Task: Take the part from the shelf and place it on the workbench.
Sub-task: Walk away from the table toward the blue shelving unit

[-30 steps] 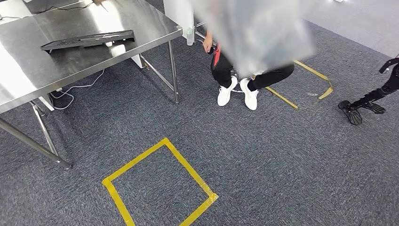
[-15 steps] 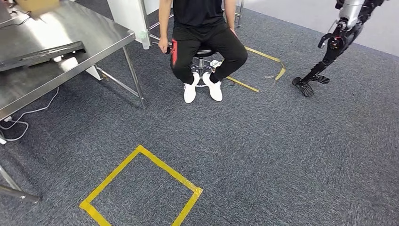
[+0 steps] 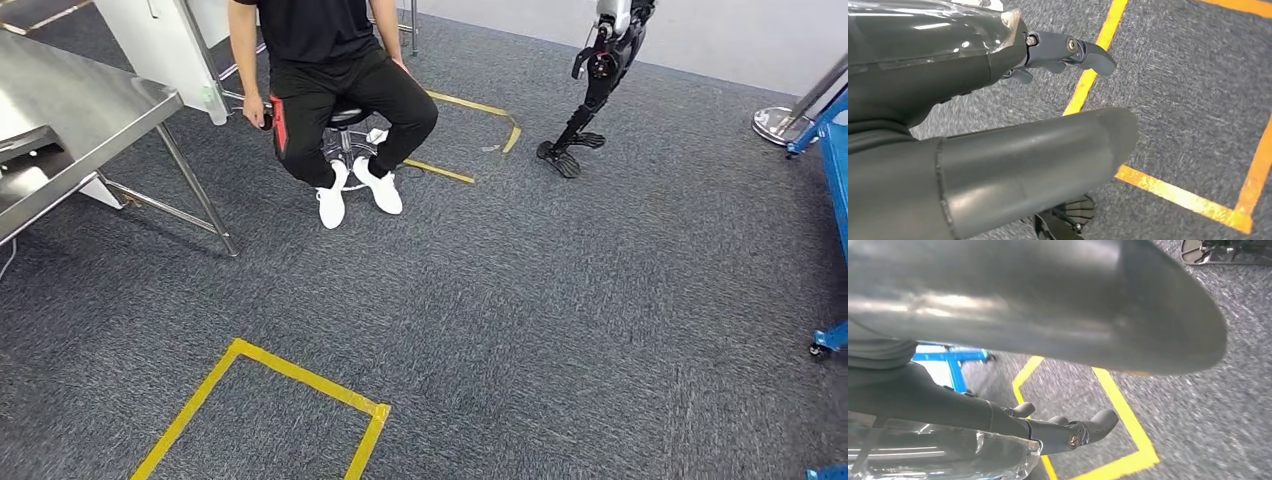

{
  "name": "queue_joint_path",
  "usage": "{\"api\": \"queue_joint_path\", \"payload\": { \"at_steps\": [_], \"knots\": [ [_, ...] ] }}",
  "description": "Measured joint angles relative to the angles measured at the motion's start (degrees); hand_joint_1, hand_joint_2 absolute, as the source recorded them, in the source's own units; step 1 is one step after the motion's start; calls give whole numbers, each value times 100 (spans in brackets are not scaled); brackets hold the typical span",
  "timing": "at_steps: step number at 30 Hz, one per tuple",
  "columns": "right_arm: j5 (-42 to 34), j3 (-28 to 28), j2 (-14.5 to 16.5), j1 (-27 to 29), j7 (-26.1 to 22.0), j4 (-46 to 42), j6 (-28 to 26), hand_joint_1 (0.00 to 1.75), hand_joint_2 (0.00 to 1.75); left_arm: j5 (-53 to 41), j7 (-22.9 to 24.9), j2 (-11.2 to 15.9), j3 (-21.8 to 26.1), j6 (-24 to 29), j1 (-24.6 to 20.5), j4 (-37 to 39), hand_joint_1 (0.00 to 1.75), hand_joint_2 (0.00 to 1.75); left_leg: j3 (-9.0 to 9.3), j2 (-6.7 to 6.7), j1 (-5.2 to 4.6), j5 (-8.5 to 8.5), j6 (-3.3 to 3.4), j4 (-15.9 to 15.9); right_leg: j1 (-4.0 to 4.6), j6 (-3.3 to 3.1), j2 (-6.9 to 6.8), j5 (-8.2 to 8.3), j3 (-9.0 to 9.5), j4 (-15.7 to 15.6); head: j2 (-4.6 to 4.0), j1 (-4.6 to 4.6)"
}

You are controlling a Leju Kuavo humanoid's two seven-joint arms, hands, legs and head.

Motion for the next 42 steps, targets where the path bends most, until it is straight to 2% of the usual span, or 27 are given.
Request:
{"api": "queue_joint_path", "payload": {
  "at_steps": [2, 3, 5, 7, 9, 10, 11, 13, 15, 17, 18, 20, 22, 23, 24, 25, 26, 27, 29, 31, 33, 35, 37, 39, 40, 41, 42],
  "knots": [
    [-18, -4, 1, 12, 16, 0, -9, 0, 0, -14, 24, 2, -1, -14, -15, 0, 0, 0, 11, 90, -37, 17, 47, -39, -4, 87, 122, 29, -73, -15, 0, -1],
    [-26, -7, 2, 25, 20, 0, -11, 0, 0, -16, 33, 1, -1, -20, -29, 0, 0, 0, 21, 153, -44, 43, 86, -71, -13, 119, 109, 28, -96, 4, 0, -2],
    [-42, -13, 8, 31, 24, 0, -17, 0, 0, -23, 48, 0, -4, -31, -51, 0, 0, 0, 42, 300, -37, 93, 166, -144, -3, 126, -156, -127, -265, 314, 0, 21],
    [-51, -15, 11, 16, 20, 0, -26, 0, 0, -26, 67, 7, -8, -39, -47, 0, 0, 0, 39, 472, -51, 106, 204, -167, -10, 88, -455, -450, -634, 1034, 0, 45],
    [-53, -18, 10, 24, 2, 0, -32, 0, 0, -26, 80, 11, -9, -43, -38, 0, 0, 0, 24, 644, -62, 105, 205, -165, -35, 115, -523, -635, -901, 1591, 0, 48],
    [-52, -19, 11, 39, -13, 0, -33, 0, 0, -24, 82, 11, -9, -43, -37, 0, 0, 0, 20, 717, -61, 103, 200, -164, -55, 162, -544, -606, -876, 1581, 0, 48],
    [-51, -19, 10, 55, -28, 0, -32, 0, 0, -22, 81, 10, -9, -43, -38, 0, 0, 0, 22, 783, -56, 98, 190, -163, -80, 221, -582, -502, -726, 1334, 0, 49],
    [-42, -19, 13, 64, -51, 0, -33, 0, 0, -15, 80, 15, -9, -43, -36, 1, 0, 0, 44, 903, -56, 75, 134, -152, -111, 314, -808, -237, -249, 512, 0, 52],
    [-20, -19, 20, 54, -62, 0, -39, 0, 0, -7, 77, 25, -9, -43, -31, 2, 0, 0, 80, 1011, -76, 39, 43, -140, -86, 271, -988, -86, 16, 30, 0, 38],
    [19, -18, 21, 62, -38, 2, -46, 0, 0, 0, 102, 21, -9, -40, -34, 2, 0, 0, 127, 1115, -75, 20, -37, -152, -47, 160, -928, -57, -7, -8, 0, 20],
    [47, -18, 21, 72, -14, 3, -47, 0, 0, 5, 135, 16, -9, -32, -41, 2, 0, 0, 141, 1120, -53, 2, -72, -143, -67, 113, -868, -48, -8, -13, 0, 14],
    [131, -12, 19, 74, 54, 6, -30, 0, 0, 35, 228, 2, -9, 11, -50, 1, 0, 0, 57, 901, -11, -213, -119, 112, -102, 9, -751, -18, 7, -29, 0, 3],
    [221, 1, 11, 50, 113, 7, 9, 0, 0, 85, 304, -10, -7, 75, -38, 0, 0, 0, -250, 579, 5, -641, -125, 811, -88, -70, -626, 6, -1, -33, 0, -9],
    [256, 10, 5, 37, 138, 7, 28, 0, 0, 102, 330, -14, -5, 104, -29, 0, 0, 0, -437, 501, 4, -817, -120, 1200, -64, -91, -556, 11, -14, -32, 0, -12],
    [277, 19, 2, 28, 156, 7, 43, 0, 0, 110, 343, -18, -5, 125, -22, 0, 0, 0, -577, 464, 3, -895, -112, 1468, -43, -96, -480, 13, -19, -30, 0, -11],
    [291, 28, 1, 25, 169, 7, 56, 0, 0, 110, 352, -23, -5, 140, -21, 0, 0, 0, -628, 447, 3, -847, -97, 1536, -26, -101, -401, 16, -18, -27, 0, -12],
    [299, 34, 1, 24, 178, 7, 63, 0, 0, 110, 356, -29, -5, 146, -22, 0, 0, 0, -571, 429, 3, -683, -74, 1379, -14, -100, -319, 16, -8, -24, 0, -11],
    [303, 41, 1, 20, 181, 7, 68, 0, 0, 110, 356, -37, -4, 147, -23, 0, 0, 0, -427, 374, 3, -454, -44, 1048, -9, -99, -240, 16, 5, -21, 0, -11],
    [308, 58, 6, 0, 182, 7, 72, 0, 0, 108, 357, -44, -4, 147, -25, 0, 0, 0, -114, 129, 1, -84, 11, 315, 13, -85, -90, 14, 10, -5, 0, -8],
    [316, 79, 9, -21, 175, 7, 80, 0, 0, 105, 362, -44, -5, 146, -31, 0, 0, 0, 11, -1, -23, 0, 35, 0, 26, -37, 35, 26, -43, 8, 0, -4],
    [335, 92, -2, -13, 142, 8, 94, 0, 0, 105, 369, -48, -5, 145, -50, -1, 0, 0, 36, 117, -43, 19, 85, -65, 17, 44, 124, 48, -117, 10, 0, -4],
    [345, 96, -15, -6, 87, 10, 106, 0, 0, 108, 359, -55, -4, 145, -71, -2, 0, 0, 77, 257, -45, 72, 170, -158, 20, 76, -71, -41, -244, 196, 0, 9],
    [299, 95, -26, -33, 46, 13, 111, 0, 0, 96, 318, -48, -3, 131, -76, -2, 0, 0, 98, 426, -60, 94, 217, -205, 19, 47, -389, -318, -564, 817, 0, 35],
    [198, 79, -33, -48, 13, 13, 102, 0, 0, 46, 249, -29, -5, 75, -80, -1, 0, 0, 92, 598, -76, 89, 223, -203, -7, 63, -505, -556, -925, 1513, 0, 47],
    [144, 61, -31, -38, -10, 13, 88, 0, 0, 6, 215, -21, -9, 35, -87, -1, 0, 0, 92, 669, -79, 83, 217, -202, -27, 103, -527, -565, -984, 1632, 0, 48],
    [92, 33, -27, -24, -30, 13, 70, 0, 0, -39, 194, -13, -17, -8, -97, -1, 0, 0, 98, 734, -77, 74, 204, -201, -53, 162, -556, -486, -919, 1513, 0, 50],
    [47, -1, -23, -11, -47, 13, 52, 0, 0, -82, 187, -7, -29, -49, -110, -2, 0, 0, 112, 794, -73, 61, 184, -199, -82, 227, -627, -341, -732, 1166, 0, 51]
  ]
}}
